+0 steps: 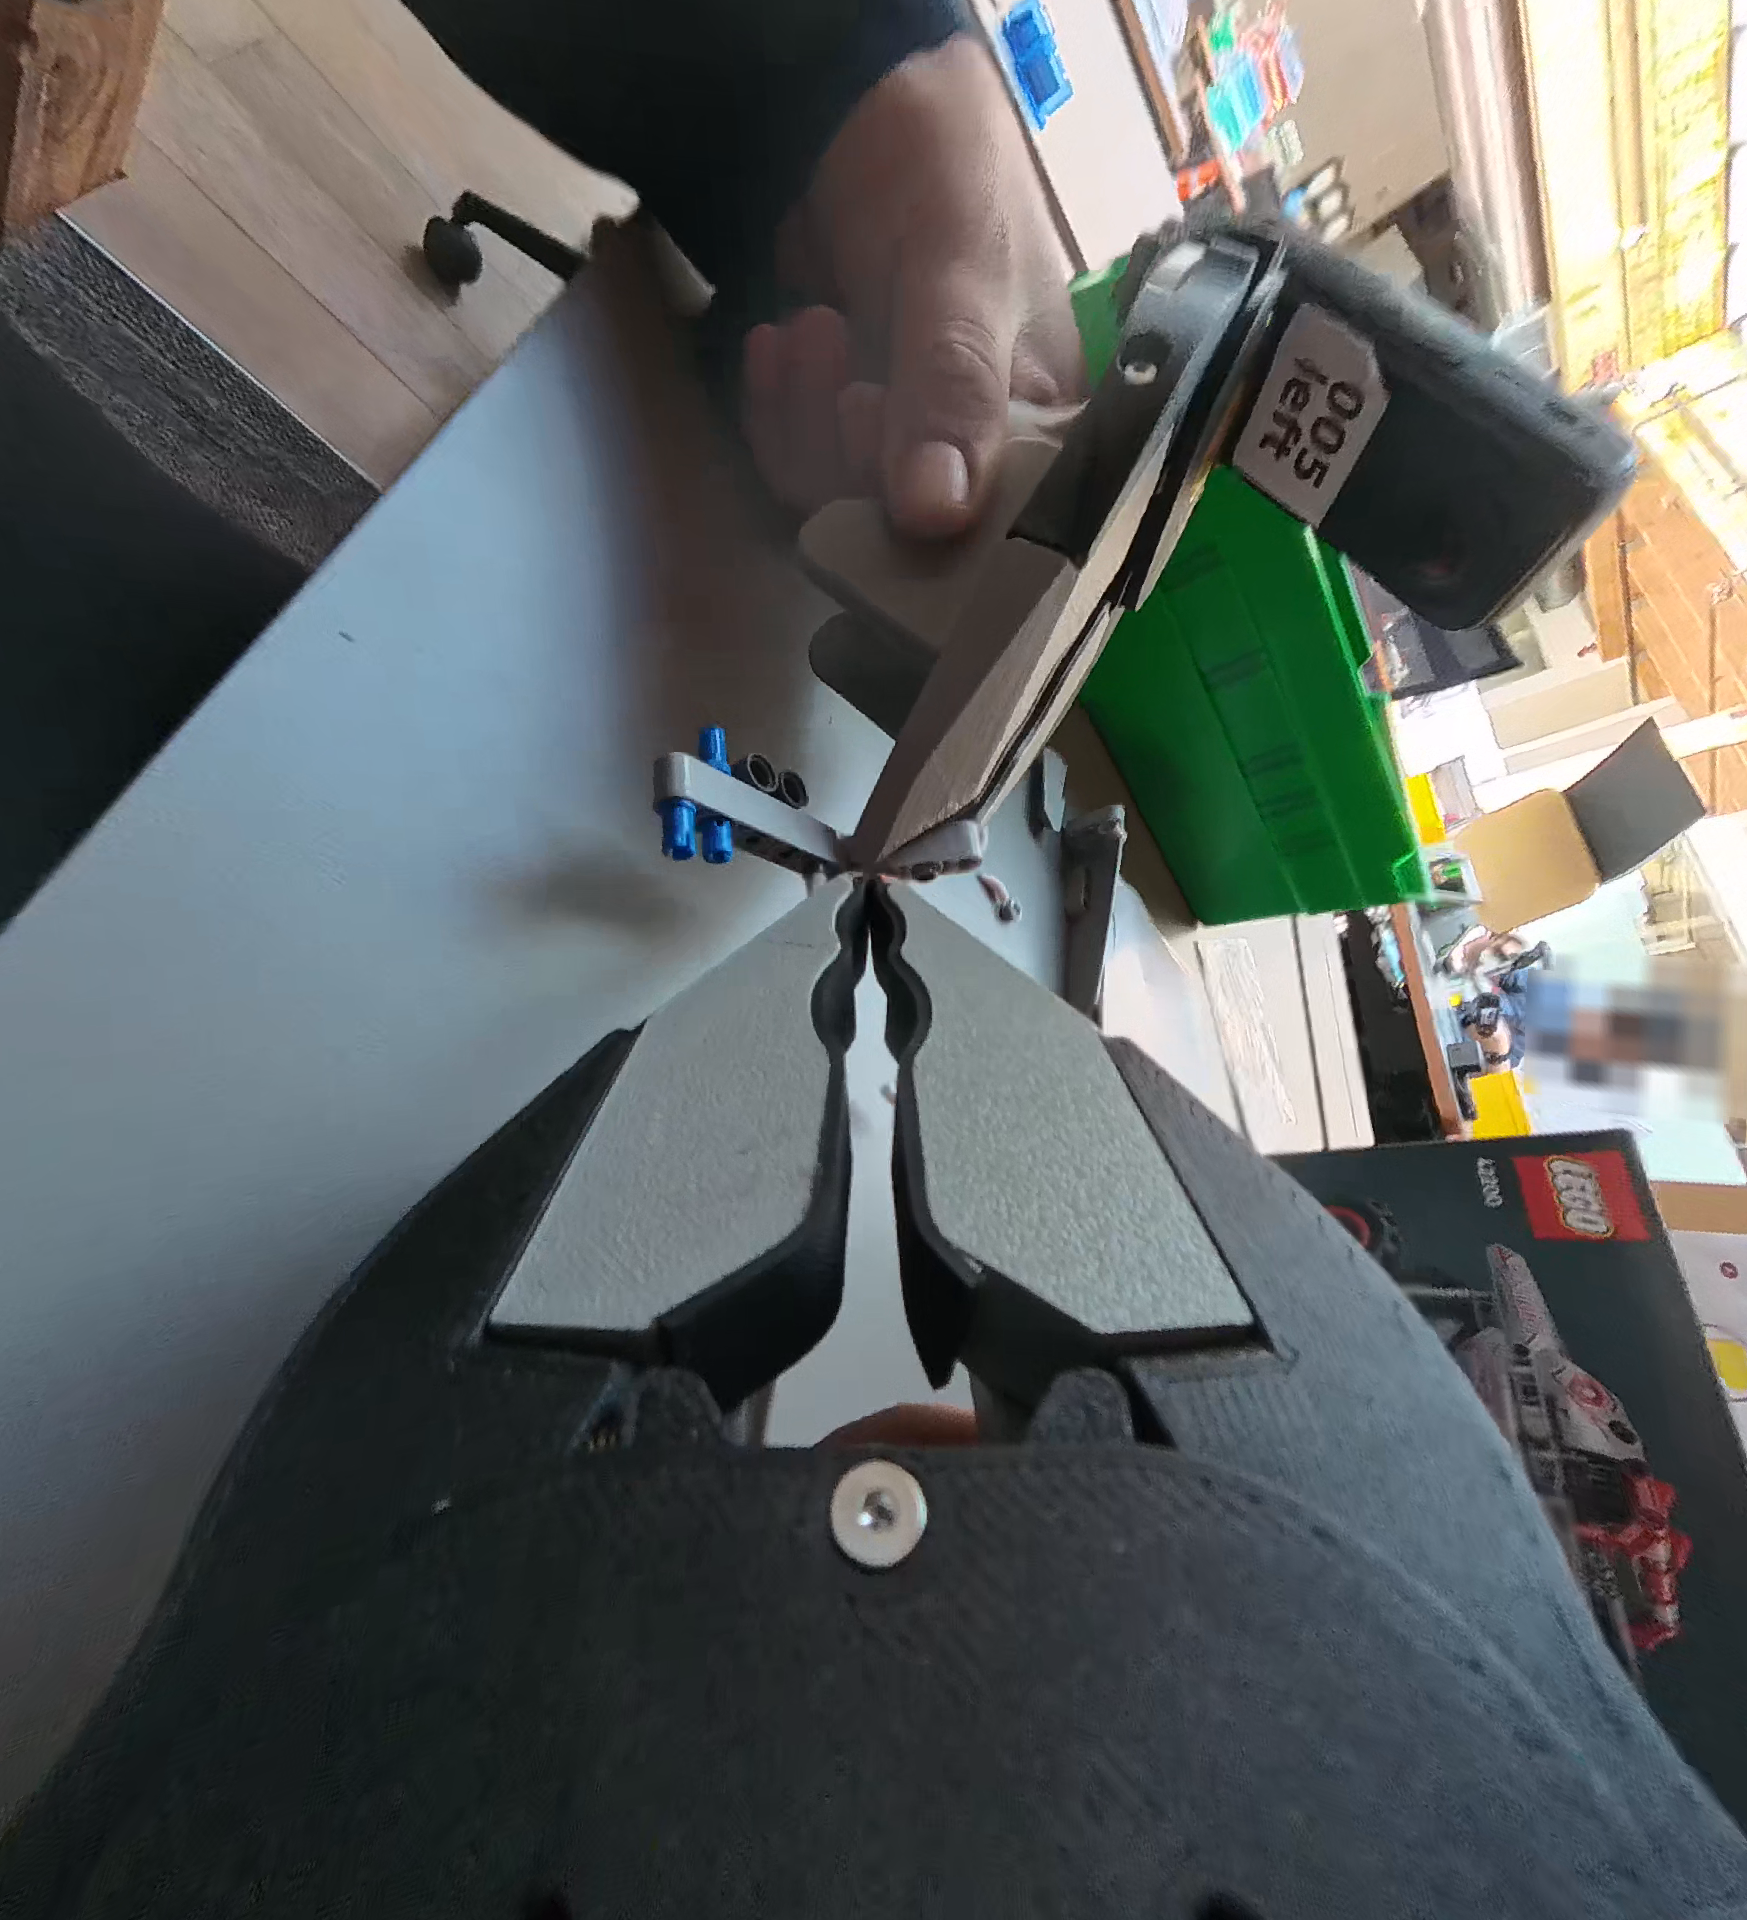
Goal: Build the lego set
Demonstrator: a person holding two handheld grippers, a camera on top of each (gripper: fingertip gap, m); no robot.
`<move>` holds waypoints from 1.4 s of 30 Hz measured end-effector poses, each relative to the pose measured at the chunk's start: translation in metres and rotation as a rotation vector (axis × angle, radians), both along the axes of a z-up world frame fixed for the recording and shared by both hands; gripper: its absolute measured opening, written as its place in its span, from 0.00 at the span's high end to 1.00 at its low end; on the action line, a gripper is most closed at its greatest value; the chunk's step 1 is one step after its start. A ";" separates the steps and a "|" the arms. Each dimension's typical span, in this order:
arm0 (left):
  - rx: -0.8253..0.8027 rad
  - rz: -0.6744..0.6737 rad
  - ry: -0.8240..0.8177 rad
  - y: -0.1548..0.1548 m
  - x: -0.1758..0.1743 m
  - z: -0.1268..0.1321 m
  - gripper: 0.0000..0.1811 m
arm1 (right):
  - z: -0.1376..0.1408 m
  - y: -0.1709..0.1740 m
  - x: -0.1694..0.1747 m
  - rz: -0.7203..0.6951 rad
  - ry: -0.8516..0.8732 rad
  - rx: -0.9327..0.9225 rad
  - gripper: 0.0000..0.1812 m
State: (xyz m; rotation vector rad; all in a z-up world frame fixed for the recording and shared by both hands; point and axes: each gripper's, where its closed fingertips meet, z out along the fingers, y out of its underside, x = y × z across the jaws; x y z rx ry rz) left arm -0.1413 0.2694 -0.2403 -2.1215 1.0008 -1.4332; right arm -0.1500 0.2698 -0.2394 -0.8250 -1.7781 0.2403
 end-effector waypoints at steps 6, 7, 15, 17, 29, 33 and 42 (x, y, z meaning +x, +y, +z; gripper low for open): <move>-0.008 0.061 0.065 0.008 -0.002 -0.010 0.97 | 0.006 0.049 0.028 -0.154 0.028 -0.206 1.00; -0.009 0.063 0.060 0.009 -0.002 -0.009 0.97 | 0.004 0.057 0.036 -0.175 0.019 -0.260 1.00; -0.013 0.069 0.009 0.010 -0.003 -0.002 0.97 | -0.008 0.076 0.055 -0.229 -0.084 -0.737 0.96; -0.012 0.092 -0.010 0.013 -0.005 0.000 0.97 | -0.010 0.074 0.046 -0.321 -0.091 -0.816 0.93; 0.001 0.106 -0.080 0.014 -0.008 0.011 0.97 | -0.020 0.050 0.027 -0.017 -0.393 -0.530 0.88; 0.006 0.108 -0.083 0.014 -0.008 0.012 0.97 | -0.028 0.058 0.031 0.099 -0.538 -0.435 0.91; 0.000 0.094 -0.091 0.013 -0.007 0.013 0.97 | -0.033 0.057 0.024 0.221 -0.701 -0.439 0.97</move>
